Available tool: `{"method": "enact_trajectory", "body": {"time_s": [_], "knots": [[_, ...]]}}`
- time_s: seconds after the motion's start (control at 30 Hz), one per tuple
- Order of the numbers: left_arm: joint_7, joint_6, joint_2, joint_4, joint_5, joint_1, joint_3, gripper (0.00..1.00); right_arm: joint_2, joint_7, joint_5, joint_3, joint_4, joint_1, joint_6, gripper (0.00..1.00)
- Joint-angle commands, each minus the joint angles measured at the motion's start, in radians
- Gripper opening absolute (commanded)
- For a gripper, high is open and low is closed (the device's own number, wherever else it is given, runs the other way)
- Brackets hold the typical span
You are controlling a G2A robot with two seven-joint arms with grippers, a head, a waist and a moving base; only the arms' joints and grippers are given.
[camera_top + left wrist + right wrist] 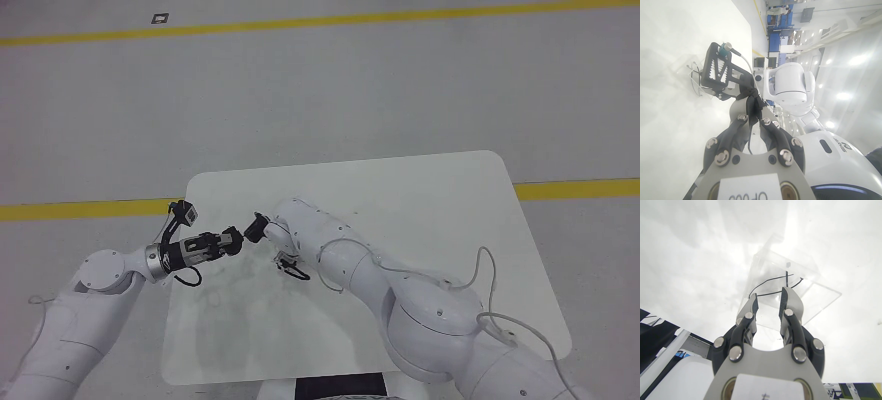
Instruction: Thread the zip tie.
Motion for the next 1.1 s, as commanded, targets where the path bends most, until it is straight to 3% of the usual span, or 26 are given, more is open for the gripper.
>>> {"method": "enact_trajectory", "body": {"time_s": [0.0,0.77,1.07], "knots": [[0.0,0.0,0.0,0.0,0.0,0.0,0.0,0.0,0.0,-0.003,0.002,-0.003,0.0,-0.001,0.003,0.27],[0.0,0.0,0.0,0.0,0.0,0.0,0.0,0.0,-0.003,-0.032,0.013,-0.019,-0.001,0.002,0.057,0.26],[0.0,0.0,0.0,0.0,0.0,0.0,0.0,0.0,-0.002,-0.023,0.02,-0.019,-0.006,-0.009,0.07,0.21]]}}
